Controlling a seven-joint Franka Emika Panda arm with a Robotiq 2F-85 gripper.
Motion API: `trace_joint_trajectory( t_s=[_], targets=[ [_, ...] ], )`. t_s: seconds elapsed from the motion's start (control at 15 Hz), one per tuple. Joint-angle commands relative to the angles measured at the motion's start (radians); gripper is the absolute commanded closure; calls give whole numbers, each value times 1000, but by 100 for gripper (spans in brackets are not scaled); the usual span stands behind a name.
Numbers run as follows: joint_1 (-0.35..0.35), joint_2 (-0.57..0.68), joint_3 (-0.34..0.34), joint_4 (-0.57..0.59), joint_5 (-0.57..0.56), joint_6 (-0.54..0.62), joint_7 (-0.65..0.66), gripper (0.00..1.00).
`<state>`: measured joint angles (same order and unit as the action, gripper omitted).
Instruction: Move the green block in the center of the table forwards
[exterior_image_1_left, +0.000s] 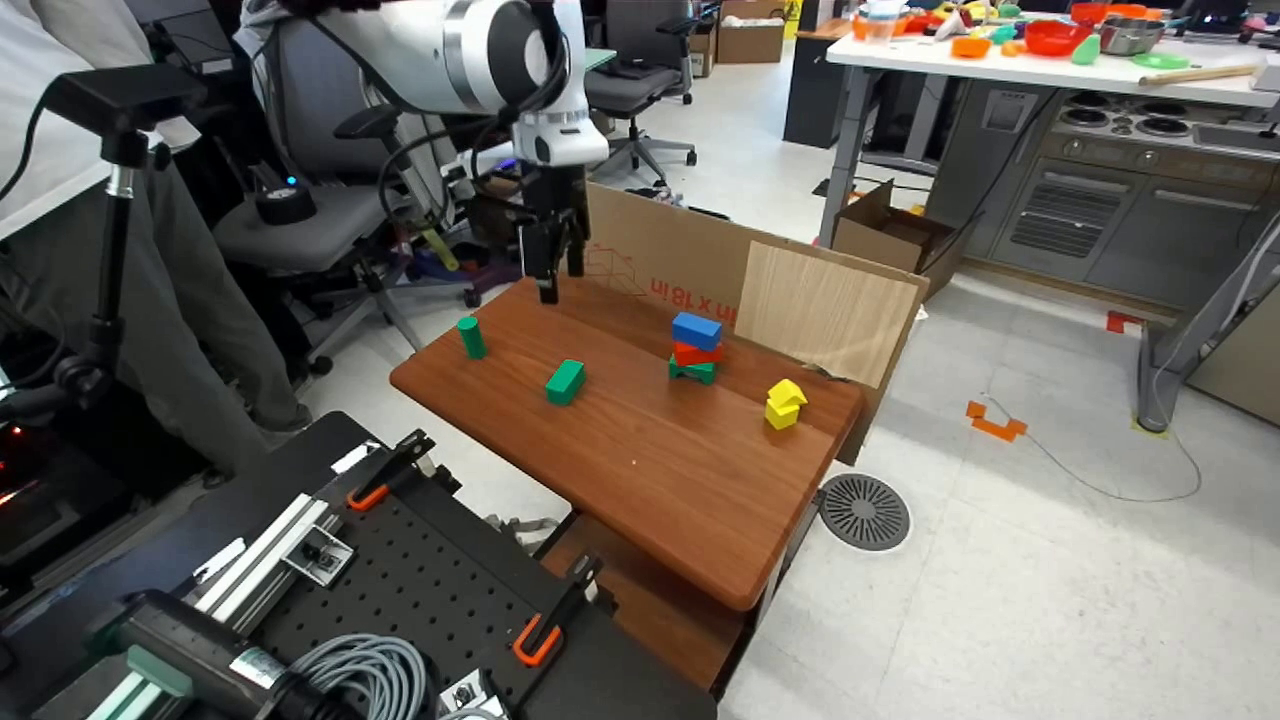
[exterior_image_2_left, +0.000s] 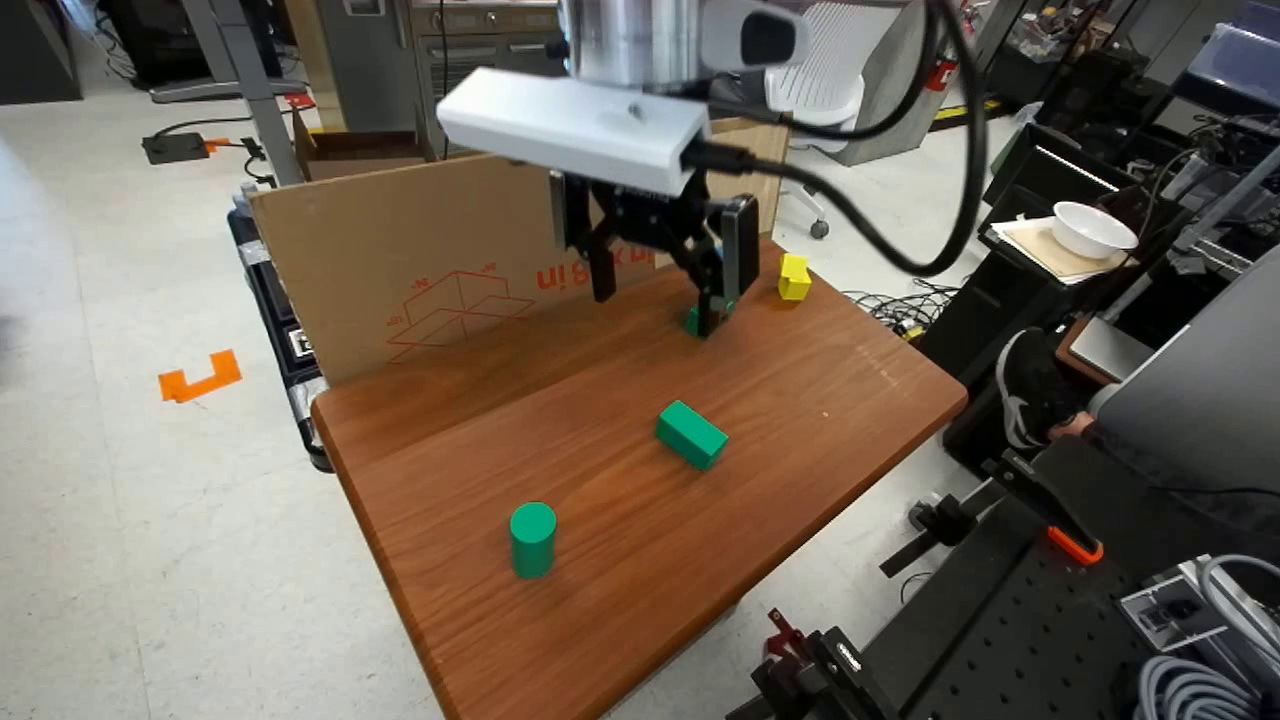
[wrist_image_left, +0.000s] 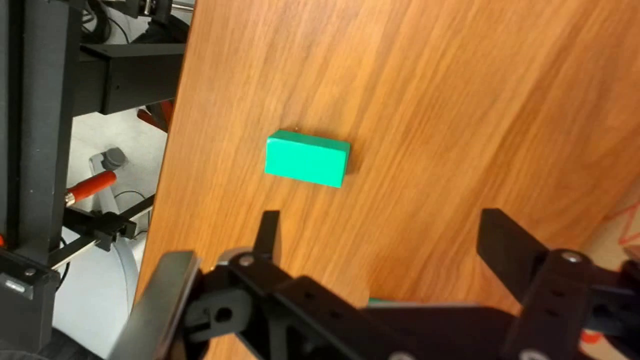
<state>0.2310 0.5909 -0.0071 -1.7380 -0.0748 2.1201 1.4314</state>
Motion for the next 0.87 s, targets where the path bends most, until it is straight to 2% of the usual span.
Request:
trace_joint_trajectory(
  t_s=[0.0, 0.2, 0.27, 0.4, 0.8],
  targets=[
    [4, -193, -11, -158, -29, 37, -19, 0],
    [-7, -311, -7, -250, -78, 23, -41, 0],
    [-9, -213, 1, -145, -59, -3, -15, 0],
    [-11, -243, 4, -166, -62, -5, -16, 0],
    [-9, -221, 2, -162, -62, -4, -16, 0]
  ],
)
